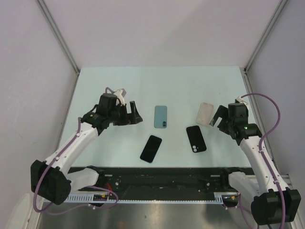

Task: Take the phone out of the phone case
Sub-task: Reset both arms

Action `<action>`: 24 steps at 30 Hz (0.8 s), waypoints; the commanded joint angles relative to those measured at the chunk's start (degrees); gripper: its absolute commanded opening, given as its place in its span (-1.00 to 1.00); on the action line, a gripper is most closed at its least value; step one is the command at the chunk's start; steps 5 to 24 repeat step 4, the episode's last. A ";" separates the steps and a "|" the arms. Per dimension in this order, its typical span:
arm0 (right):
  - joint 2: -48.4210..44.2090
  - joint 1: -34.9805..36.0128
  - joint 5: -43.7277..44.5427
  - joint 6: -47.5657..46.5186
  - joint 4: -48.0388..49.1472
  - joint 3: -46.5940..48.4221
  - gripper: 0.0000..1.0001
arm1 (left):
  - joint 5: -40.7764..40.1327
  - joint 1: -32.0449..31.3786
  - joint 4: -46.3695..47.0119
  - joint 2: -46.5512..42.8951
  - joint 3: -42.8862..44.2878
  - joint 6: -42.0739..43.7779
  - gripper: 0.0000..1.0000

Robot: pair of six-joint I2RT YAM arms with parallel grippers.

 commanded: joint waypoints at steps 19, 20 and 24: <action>0.14 -0.16 0.67 1.00 0.79 2.36 0.99 | -0.47 0.33 1.26 -4.51 -2.25 0.62 0.99; 0.14 -0.16 0.67 1.00 0.79 2.36 0.99 | -0.47 0.33 1.26 -4.51 -2.25 0.62 0.99; 0.14 -0.16 0.67 1.00 0.79 2.36 0.99 | -0.47 0.33 1.26 -4.51 -2.25 0.62 0.99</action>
